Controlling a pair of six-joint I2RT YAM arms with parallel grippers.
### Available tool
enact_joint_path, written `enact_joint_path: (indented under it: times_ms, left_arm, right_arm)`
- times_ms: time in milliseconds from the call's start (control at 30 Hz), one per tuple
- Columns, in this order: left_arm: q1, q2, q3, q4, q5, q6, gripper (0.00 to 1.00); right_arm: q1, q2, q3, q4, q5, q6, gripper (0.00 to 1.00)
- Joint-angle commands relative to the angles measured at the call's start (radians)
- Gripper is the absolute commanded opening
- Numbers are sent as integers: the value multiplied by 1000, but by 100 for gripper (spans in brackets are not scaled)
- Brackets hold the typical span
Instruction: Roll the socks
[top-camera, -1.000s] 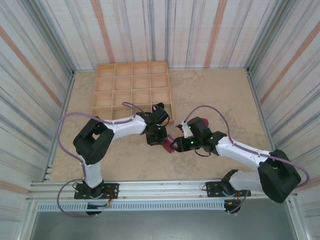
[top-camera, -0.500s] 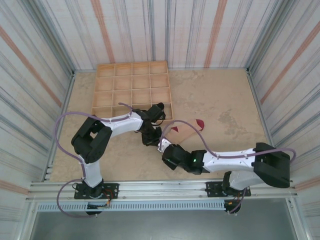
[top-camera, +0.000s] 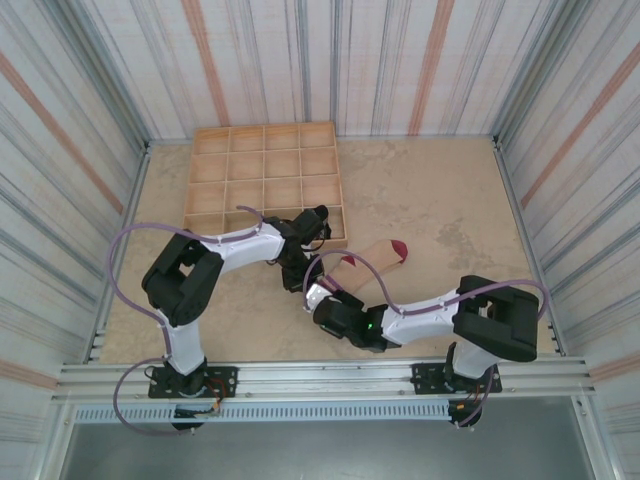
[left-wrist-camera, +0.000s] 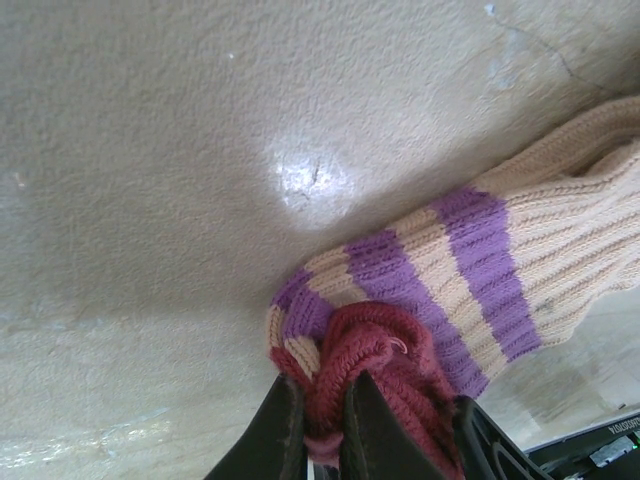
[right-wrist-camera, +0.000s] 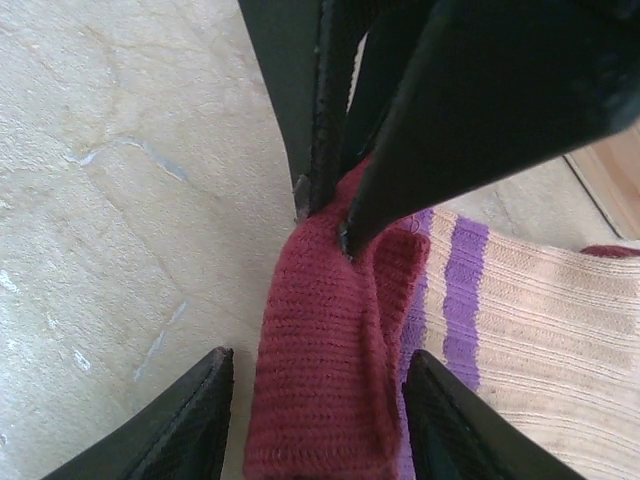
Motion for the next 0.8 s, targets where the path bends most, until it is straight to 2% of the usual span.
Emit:
enact_joint_path:
  times_ms: [0, 167, 300, 500, 600, 667, 733, 767]
  left_arm:
    - [8, -28, -10, -33, 15, 19, 0]
    - [10, -28, -13, -28, 21, 21, 0]
    - [12, -31, -21, -16, 26, 21, 0]
    - [15, -47, -36, 7, 17, 10, 0]
    - [17, -103, -75, 82, 15, -14, 17]
    - [20, -140, -96, 118, 11, -30, 45]
    - [22, -171, -106, 135, -1, -35, 60]
    - [21, -184, -108, 137, -8, -35, 64]
  right_arm:
    - [8, 38, 26, 25, 32, -28, 48]
    - [1, 64, 33, 16, 49, -4, 34]
    - [-29, 60, -8, 42, -18, 43, 26]
    - [-50, 43, -6, 18, -127, 74, 0]
    - [-96, 14, -37, 37, -253, 109, 0]
    - [-128, -11, -63, 60, -326, 139, 0]
    - [-172, -37, -83, 78, -406, 172, 0]
    - [-189, -45, -90, 86, -438, 184, 0]
